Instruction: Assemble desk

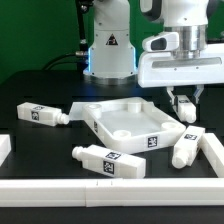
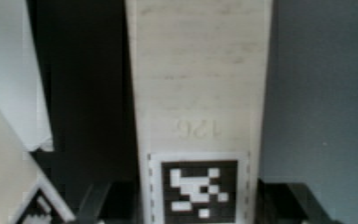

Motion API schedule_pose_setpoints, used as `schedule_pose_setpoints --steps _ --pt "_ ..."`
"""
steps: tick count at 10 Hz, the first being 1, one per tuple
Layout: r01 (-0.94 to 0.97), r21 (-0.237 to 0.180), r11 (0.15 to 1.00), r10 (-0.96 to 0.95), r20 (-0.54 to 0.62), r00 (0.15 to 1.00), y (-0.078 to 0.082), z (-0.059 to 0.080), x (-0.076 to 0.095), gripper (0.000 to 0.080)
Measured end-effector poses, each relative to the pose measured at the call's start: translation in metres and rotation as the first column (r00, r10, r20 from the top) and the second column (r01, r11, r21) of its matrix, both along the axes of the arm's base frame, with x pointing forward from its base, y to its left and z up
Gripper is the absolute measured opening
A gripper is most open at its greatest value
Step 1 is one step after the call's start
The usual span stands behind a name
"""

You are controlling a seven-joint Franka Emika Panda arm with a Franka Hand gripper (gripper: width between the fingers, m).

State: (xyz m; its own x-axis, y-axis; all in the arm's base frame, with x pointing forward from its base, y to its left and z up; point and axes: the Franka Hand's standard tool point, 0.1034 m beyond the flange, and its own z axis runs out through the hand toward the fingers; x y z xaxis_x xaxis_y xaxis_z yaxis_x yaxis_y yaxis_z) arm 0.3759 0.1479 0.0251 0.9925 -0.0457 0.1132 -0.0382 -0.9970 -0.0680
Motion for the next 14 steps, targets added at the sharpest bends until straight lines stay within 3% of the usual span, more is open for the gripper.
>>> schedule_pose_setpoints --steps 2,4,5,6,9,10,13,14 --pt "-0.012 -0.004 1.000 0.012 -0.006 1.000 -0.001 -0.002 -0.001 0.0282" --pt "-0.029 -0.006 1.000 0.029 -0.005 1.000 -0.002 -0.002 -0.001 0.0574" --pt "-0.063 -0.016 0.998 0.063 -0.026 0.998 -0.009 0.005 0.002 0.0574" --pt "-0.090 -0.024 0.996 0.089 -0.049 0.995 -0.020 0.020 0.011 0.0634" --pt "-0.152 -0.016 0.988 0.150 -0.102 0.983 -0.056 0.071 0.068 0.0649" --pt "-0.155 -0.014 0.988 0.152 -0.106 0.983 -0.048 0.069 0.064 0.0649" --pt "-0.212 -0.014 0.977 0.209 -0.109 0.972 -0.053 0.066 0.065 0.0649" --pt "-0.308 -0.006 0.951 0.305 -0.121 0.945 -0.076 0.067 0.086 0.0649"
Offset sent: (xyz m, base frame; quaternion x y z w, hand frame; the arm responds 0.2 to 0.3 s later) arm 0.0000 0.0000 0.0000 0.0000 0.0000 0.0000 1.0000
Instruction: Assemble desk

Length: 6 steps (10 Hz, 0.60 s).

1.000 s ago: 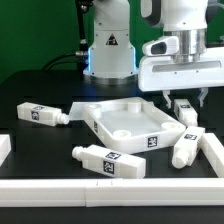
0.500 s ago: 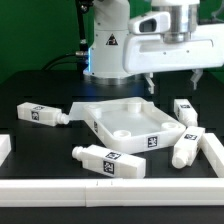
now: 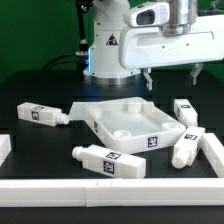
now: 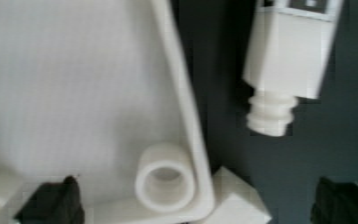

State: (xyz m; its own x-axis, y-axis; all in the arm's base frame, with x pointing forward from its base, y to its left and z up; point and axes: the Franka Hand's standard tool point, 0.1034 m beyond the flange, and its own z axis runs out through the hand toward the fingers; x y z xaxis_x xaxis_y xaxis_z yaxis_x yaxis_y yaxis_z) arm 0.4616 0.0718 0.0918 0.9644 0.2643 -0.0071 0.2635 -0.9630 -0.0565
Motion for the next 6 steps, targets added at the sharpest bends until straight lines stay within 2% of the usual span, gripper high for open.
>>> schedule_pose_setpoints --steps 1,3,4,6 --pt "-0.045 0.006 0.999 0.045 -0.012 0.999 -0.023 0.010 0.031 0.0649" --pt "-0.190 0.018 0.982 0.190 0.008 0.982 -0.047 0.017 0.079 0.0649" --pt "-0.226 0.016 0.974 0.226 0.024 0.974 -0.043 0.022 0.083 0.0649" --pt "-0.220 0.017 0.975 0.220 0.018 0.975 -0.043 0.020 0.080 0.0649"
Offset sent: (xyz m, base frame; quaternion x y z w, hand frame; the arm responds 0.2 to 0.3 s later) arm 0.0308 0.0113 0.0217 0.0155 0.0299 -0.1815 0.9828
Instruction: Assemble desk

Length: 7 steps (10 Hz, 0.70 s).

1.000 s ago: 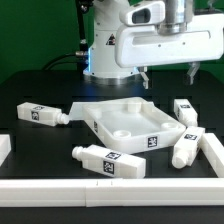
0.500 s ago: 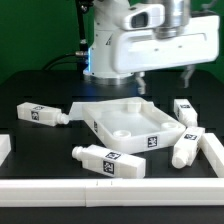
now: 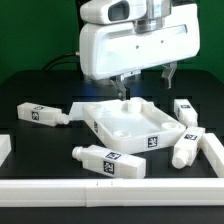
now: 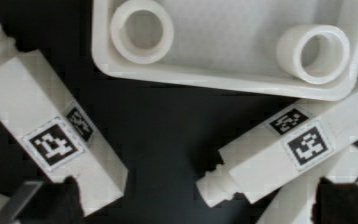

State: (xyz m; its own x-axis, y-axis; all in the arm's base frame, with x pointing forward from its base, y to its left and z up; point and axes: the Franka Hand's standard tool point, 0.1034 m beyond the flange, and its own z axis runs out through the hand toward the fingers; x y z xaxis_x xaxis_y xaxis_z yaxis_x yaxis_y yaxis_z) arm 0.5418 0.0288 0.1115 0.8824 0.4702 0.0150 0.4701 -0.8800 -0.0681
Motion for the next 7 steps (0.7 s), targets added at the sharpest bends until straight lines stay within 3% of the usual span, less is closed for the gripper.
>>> schedule_pose_setpoints --steps 2,4,6,7 --pt "-0.010 -0.005 1.000 0.010 0.003 1.000 -0.001 -0.001 0.004 0.0649" --pt "-0.098 -0.043 0.994 0.099 0.028 0.995 -0.008 -0.018 0.046 0.0649" --pt "-0.226 -0.025 0.974 0.226 -0.025 0.974 -0.027 -0.036 0.058 0.0649" --pt "-0.206 -0.028 0.978 0.205 -0.018 0.979 -0.024 -0.034 0.058 0.0649"
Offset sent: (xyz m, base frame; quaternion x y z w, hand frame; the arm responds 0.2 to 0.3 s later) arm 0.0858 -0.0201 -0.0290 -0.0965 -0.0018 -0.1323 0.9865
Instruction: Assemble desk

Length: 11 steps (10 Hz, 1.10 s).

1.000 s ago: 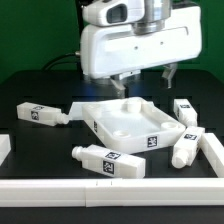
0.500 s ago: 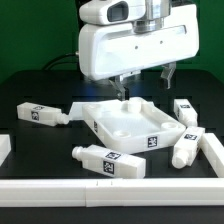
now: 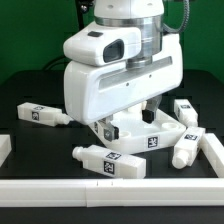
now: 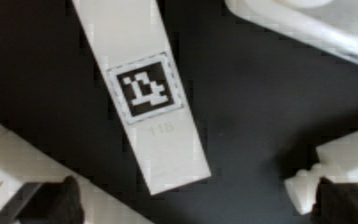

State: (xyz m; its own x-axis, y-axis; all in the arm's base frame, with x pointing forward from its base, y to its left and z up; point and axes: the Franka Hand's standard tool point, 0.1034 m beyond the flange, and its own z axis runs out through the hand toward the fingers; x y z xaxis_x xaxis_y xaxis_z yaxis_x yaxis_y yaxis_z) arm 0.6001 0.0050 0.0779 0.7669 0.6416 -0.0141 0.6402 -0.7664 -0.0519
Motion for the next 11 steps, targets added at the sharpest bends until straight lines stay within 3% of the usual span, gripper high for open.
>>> schedule_pose_setpoints --steps 3,5,7,10,11 --pt "-0.022 -0.001 1.000 0.022 0.002 1.000 -0.004 -0.006 -0.001 0.0649" --pt "-0.066 -0.007 0.998 0.066 0.038 0.997 -0.022 -0.041 0.000 0.0649" --pt "-0.054 -0.014 0.998 0.055 0.067 0.996 -0.029 -0.062 -0.003 0.0649" --pt "-0.053 -0.013 0.998 0.054 0.054 0.997 -0.029 -0.069 -0.010 0.0649" --pt "-0.053 -0.013 0.998 0.054 0.053 0.997 -0.029 -0.070 -0.011 0.0557"
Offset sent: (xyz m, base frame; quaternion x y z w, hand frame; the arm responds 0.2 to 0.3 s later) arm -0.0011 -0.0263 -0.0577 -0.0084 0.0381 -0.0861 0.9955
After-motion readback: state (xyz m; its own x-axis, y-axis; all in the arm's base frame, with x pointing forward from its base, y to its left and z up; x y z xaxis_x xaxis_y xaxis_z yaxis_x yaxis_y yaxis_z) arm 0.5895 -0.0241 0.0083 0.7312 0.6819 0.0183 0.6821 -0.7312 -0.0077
